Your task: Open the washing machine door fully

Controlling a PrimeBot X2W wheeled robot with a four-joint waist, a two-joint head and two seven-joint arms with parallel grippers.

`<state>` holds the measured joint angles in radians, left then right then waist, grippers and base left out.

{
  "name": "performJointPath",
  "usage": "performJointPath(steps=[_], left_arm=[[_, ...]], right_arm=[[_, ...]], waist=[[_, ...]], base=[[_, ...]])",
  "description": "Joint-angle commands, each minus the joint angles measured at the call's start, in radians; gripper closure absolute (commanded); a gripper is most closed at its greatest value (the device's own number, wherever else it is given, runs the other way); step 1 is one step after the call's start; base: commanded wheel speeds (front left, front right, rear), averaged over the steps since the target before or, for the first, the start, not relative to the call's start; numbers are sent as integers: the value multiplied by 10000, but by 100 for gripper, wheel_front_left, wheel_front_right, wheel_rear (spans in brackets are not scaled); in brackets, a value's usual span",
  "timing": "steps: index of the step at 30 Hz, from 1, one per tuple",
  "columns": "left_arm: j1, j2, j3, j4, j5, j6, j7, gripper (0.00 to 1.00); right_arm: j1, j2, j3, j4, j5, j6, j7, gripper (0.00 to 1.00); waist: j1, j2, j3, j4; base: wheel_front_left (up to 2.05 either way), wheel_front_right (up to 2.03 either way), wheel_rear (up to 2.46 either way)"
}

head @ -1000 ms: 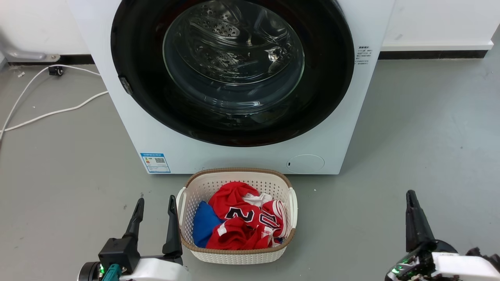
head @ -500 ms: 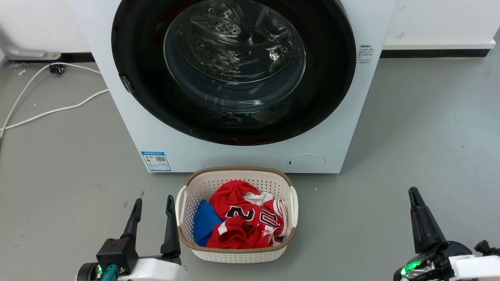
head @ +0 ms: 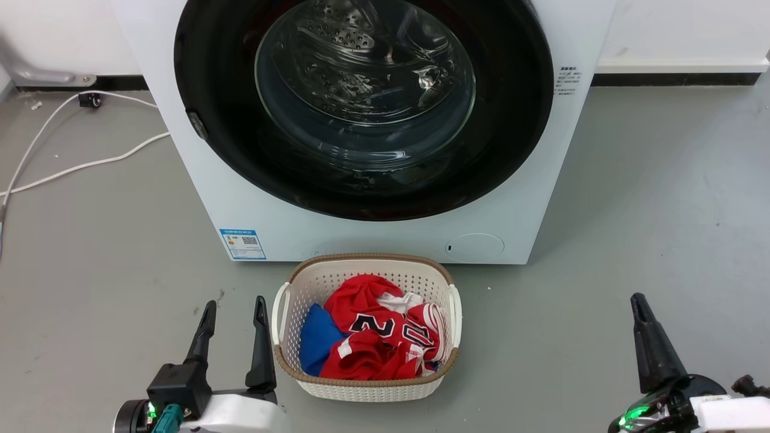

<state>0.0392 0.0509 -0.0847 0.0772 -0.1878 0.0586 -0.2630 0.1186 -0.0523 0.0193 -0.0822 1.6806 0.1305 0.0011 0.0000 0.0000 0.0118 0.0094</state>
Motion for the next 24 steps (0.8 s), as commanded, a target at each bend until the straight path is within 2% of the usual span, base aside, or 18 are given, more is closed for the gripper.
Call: performJointPath(steps=[1, 6, 10, 17, 24], left_arm=[[-108, -8, 47, -52, 72, -9, -28, 0], [-411, -8, 125, -244, 200, -55, -28, 0], [-820, -8, 101, -390, 360, -134, -28, 0], [-1704, -9, 64, -618, 538, -302, -28, 0], [-2526, -8, -101, -737, 454, -353, -28, 0]], right_arm=[[-146, 30, -108, 43, 100, 4, -48, 100], [-881, -7, -726, 260, 134, 4, 241, 100], [-2024, -309, -1430, 584, 134, 4, 567, 100], [-4806, -1142, -2183, 1682, 160, 4, 1302, 100], [-7507, -2193, -2099, 3325, -186, 4, 2046, 100]], waist=[[0, 0, 73, 18], [0, 0, 587, 4], [0, 0, 1167, 45], [0, 0, 2531, 181], [0, 0, 3814, 502]], base=[[0, 0, 0], [0, 0, 0], [0, 0, 0], [0, 0, 0], [0, 0, 0]])
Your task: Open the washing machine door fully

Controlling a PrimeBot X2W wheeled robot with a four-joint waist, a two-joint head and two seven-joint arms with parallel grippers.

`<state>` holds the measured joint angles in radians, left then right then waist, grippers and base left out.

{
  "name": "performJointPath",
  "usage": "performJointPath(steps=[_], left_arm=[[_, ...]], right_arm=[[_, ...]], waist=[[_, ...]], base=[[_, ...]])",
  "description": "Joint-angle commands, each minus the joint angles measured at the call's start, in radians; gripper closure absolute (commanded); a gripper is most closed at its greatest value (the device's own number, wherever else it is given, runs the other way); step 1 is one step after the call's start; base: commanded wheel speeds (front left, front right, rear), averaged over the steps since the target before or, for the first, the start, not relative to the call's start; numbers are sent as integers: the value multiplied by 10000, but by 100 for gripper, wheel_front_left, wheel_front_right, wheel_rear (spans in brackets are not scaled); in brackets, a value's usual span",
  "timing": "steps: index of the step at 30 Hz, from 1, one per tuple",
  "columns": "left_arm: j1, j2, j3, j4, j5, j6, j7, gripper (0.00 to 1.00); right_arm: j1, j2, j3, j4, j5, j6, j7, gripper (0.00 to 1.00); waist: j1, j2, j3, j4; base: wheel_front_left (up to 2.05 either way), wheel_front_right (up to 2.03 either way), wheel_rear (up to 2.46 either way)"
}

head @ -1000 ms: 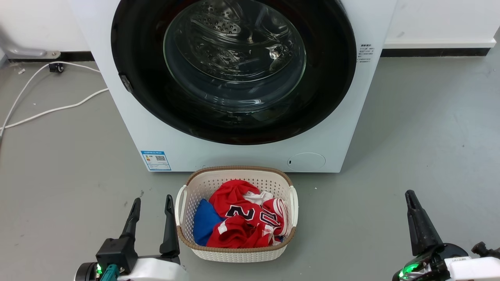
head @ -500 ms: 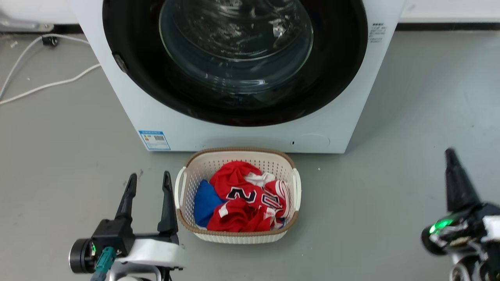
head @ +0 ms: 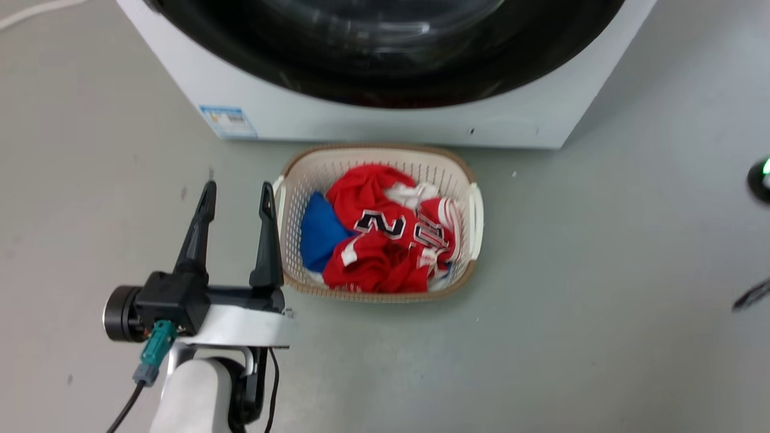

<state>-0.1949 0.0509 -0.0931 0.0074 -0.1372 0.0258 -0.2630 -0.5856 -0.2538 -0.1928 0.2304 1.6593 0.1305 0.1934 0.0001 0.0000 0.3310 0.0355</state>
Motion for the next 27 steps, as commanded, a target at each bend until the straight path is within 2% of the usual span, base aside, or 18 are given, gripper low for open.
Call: performJointPath(steps=[1, 6, 14, 20, 27], left_arm=[[-269, -8, -22, -62, -59, -7, -28, 0], [-604, -10, -49, -182, -98, 8, -28, 0], [-1059, -10, -124, -310, -238, 28, -28, 0], [-1223, -10, -266, -269, -437, 100, -28, 0], [-1350, -10, -403, -227, -598, 172, -28, 0]], right_arm=[[-857, -311, 44, 447, 18, 4, 241, 100], [-2719, -888, 364, 1751, -134, 4, 823, 100], [-5091, -1248, 1189, 3126, -696, 3, 1440, 100], [-6065, -1424, 1978, 3825, -1362, 4, 1923, 100], [-6528, -1326, 2580, 4174, -1728, 4, 2495, 100]], waist=[[-1, 0, 778, 279], [-1, 0, 1452, 437], [-1, 0, 2290, 667], [-1, 0, 2606, 856], [-1, 0, 2761, 1057]], base=[[0, 0, 0], [0, 0, 0], [0, 0, 0], [0, 0, 0], [0, 0, 0]])
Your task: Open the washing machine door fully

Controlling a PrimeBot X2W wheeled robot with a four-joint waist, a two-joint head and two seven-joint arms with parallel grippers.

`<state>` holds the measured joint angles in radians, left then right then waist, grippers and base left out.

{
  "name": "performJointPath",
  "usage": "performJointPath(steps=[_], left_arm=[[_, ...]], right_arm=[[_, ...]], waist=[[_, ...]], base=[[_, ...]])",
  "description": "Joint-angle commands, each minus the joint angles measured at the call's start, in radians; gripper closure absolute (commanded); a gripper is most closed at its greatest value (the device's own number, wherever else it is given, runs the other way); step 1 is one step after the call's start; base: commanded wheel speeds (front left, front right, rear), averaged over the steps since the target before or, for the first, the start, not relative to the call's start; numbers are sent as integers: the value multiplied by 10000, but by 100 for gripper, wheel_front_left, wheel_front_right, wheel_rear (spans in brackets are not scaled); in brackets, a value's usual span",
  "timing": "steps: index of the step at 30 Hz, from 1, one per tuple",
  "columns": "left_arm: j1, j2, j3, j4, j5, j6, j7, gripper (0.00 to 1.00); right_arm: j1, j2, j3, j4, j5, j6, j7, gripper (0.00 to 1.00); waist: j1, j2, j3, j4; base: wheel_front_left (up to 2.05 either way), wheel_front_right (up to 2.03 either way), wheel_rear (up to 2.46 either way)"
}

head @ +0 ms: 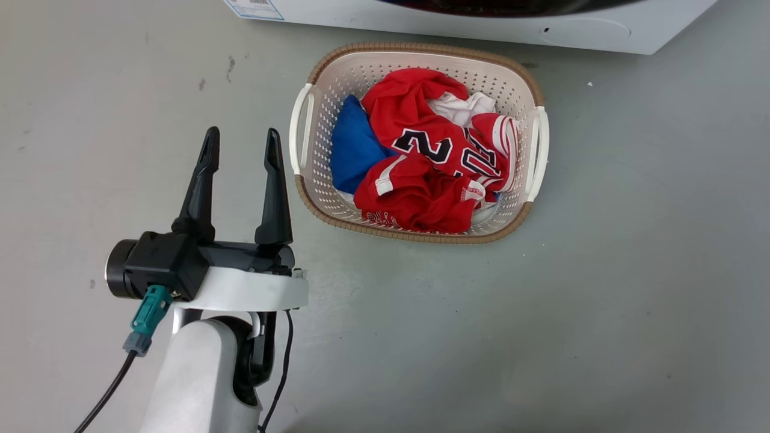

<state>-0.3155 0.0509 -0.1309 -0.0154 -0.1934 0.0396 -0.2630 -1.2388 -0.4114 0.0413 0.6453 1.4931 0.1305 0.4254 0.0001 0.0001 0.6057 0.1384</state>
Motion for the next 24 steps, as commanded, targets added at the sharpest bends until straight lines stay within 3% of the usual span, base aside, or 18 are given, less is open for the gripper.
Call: performJointPath(steps=[1, 10, 24], left_arm=[[-147, -8, -34, 2, -42, 50, -28, 0], [24, -8, 50, 106, -53, 62, -28, 0], [725, -8, 326, 290, 185, -39, -28, 0]], right_arm=[[-5, 250, 325, 53, -118, 4, 278, 100], [735, 201, 706, -367, -68, 4, 1041, 100], [3410, 454, 1340, -2017, 337, 4, 2137, 100]], waist=[[-1, -1, 18, 51], [-1, -1, -336, -40], [-1, -1, -1682, -549]], base=[[0, 0, 0], [0, 0, 0], [0, 0, 0]])
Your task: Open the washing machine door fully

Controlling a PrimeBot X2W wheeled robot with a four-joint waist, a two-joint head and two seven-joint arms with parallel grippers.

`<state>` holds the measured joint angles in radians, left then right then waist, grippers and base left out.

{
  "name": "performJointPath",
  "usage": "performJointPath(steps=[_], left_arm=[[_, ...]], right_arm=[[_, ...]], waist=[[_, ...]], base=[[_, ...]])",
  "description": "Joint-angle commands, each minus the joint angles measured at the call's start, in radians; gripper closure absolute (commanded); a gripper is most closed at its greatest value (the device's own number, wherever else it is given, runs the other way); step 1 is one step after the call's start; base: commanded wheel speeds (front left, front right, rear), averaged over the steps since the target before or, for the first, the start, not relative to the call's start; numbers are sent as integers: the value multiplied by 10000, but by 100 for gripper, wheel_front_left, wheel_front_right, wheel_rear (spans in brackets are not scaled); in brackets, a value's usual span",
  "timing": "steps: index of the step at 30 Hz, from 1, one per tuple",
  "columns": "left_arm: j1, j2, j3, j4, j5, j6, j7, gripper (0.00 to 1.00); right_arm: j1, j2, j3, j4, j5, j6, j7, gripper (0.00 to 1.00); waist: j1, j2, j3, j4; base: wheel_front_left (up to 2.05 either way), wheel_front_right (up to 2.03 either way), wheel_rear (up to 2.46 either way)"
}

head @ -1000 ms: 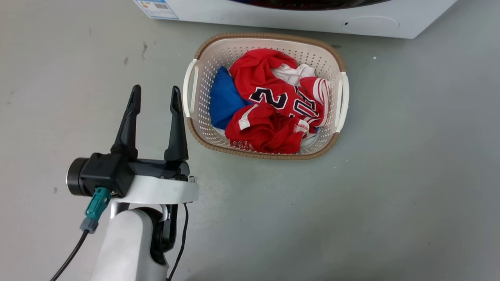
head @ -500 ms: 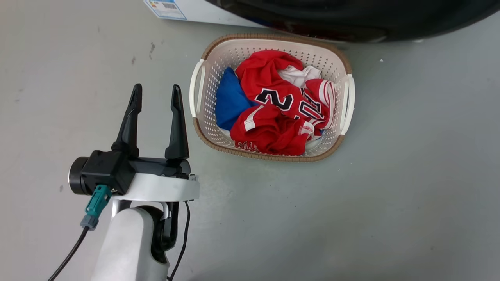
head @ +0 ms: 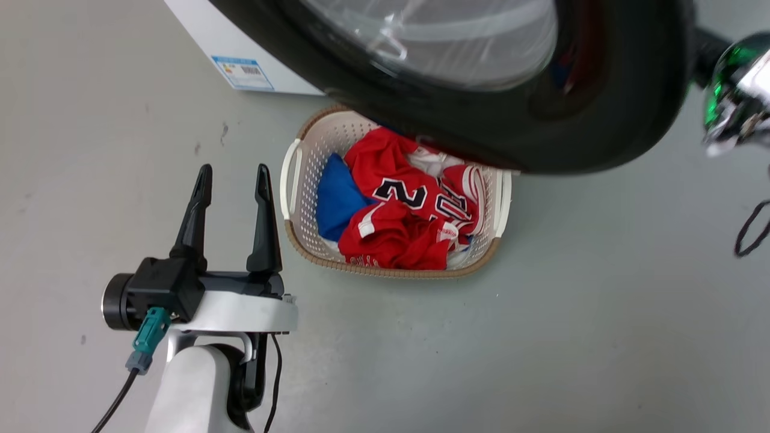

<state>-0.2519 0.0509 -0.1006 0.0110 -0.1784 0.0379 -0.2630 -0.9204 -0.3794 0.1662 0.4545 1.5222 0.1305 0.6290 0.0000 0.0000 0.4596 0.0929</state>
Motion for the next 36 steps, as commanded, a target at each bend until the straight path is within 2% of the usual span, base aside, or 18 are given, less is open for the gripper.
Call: performJointPath(steps=[1, 21, 36], left_arm=[[157, -7, 48, 32, 78, -28, -28, 0], [1291, -7, 220, 142, 312, -8, -27, 0], [1683, -8, 228, 215, 413, -38, -27, 0]], right_arm=[[457, 188, 152, -263, 108, 4, 176, 100], [4289, 1060, 1377, -3125, 802, 6, 1092, 100], [5744, 1924, 2478, -4210, 930, 4, 1288, 100]], waist=[[0, 0, -334, -114], [0, 0, -2150, -91], [0, 0, -2667, 115]], base=[[0, 0, 0], [0, 0, 0], [0, 0, 0]])
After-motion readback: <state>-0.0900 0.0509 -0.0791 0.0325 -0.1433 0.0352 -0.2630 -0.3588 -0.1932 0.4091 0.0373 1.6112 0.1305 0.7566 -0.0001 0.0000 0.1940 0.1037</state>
